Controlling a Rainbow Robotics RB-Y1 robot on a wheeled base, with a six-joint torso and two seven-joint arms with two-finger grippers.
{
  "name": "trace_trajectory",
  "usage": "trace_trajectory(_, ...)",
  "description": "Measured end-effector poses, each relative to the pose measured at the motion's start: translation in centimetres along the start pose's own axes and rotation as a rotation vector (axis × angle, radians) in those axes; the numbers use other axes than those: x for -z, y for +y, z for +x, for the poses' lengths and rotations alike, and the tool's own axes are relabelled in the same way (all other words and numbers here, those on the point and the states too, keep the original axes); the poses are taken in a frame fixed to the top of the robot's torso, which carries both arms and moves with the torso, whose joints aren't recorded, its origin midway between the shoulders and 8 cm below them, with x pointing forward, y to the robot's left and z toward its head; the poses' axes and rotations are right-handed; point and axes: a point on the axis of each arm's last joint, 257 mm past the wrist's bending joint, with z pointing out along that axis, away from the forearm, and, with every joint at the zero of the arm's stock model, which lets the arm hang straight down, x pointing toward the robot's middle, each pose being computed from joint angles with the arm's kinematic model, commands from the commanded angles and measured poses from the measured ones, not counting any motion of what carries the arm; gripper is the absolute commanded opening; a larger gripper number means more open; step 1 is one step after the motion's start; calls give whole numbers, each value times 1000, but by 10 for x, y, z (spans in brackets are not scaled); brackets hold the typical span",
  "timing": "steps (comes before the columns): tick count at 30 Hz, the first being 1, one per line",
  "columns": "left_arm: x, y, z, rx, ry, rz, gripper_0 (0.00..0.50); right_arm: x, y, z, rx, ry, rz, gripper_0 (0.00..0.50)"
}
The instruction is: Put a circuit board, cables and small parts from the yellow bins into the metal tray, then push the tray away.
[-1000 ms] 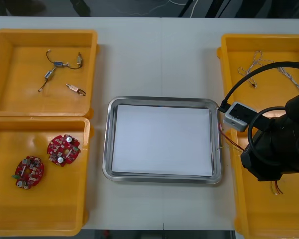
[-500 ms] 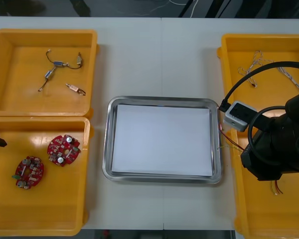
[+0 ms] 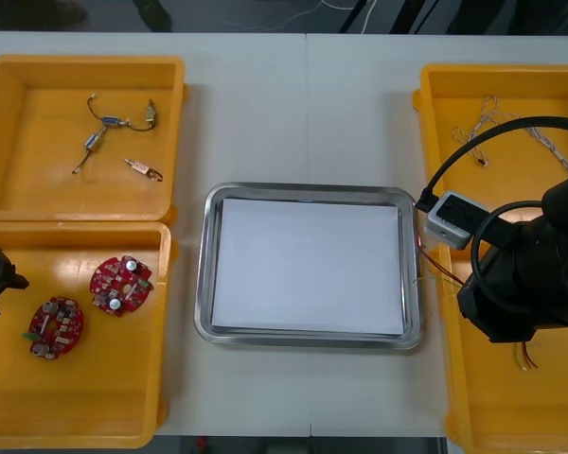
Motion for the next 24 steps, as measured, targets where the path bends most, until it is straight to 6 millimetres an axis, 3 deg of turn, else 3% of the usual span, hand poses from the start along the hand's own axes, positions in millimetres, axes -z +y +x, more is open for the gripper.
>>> trace_trajectory(10,-10,26,12,38,-8,-7,500,0,0,0,0,0,1,0)
trace_trajectory(24,-24,30,24,84,-6,-1,500,0,0,0,-2,-1,2,0)
